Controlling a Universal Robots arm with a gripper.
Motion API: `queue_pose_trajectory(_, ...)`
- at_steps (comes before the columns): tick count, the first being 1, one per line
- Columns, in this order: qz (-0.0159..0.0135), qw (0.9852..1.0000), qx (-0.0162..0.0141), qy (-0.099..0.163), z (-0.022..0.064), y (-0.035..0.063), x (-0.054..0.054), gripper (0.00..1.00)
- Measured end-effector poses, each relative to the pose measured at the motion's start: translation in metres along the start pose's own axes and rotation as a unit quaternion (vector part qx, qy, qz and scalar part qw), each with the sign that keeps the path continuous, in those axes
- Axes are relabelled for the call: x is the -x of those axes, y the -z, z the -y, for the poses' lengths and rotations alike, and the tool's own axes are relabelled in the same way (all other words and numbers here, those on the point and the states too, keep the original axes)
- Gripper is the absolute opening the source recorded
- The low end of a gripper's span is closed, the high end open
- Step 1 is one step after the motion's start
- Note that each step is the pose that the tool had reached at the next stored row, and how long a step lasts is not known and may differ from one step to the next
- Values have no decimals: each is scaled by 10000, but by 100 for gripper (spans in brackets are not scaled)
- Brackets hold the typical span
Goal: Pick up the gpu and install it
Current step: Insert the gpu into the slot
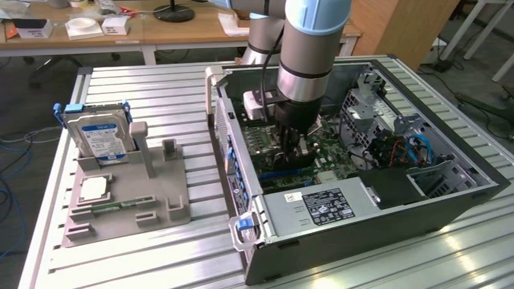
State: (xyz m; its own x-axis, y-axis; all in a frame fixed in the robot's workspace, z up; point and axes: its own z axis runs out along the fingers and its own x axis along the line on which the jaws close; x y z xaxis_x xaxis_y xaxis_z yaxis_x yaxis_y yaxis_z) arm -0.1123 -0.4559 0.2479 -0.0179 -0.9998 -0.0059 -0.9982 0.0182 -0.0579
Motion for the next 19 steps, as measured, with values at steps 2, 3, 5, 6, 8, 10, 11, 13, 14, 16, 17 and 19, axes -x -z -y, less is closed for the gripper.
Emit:
queue_pose_trajectory(2,-1,10000,2,0,0,-7,0,26)
queue_pose_trajectory(3,-1,10000,3,0,0,-10,0,26)
queue_pose_trajectory(5,-1,10000,4,0,-1,-15,0,26)
queue_pose_trajectory(6,0,10000,3,0,-1,-19,0,26)
queue_pose_trajectory(8,0,10000,3,0,-1,-23,0,26)
queue_pose_trajectory(10,-1,10000,3,0,-2,-25,0,26)
queue_pose_trajectory(11,0,10000,3,0,-2,-26,0,26)
queue_pose_trajectory(13,0,10000,3,0,-2,-27,0,26)
queue_pose_trajectory(14,0,10000,3,0,-2,-27,0,26)
queue_pose_trajectory(16,0,10000,3,0,-2,-27,0,26)
queue_pose_trajectory(17,0,10000,3,0,-2,-27,0,26)
queue_pose_trajectory(19,0,10000,3,0,-2,-29,0,26)
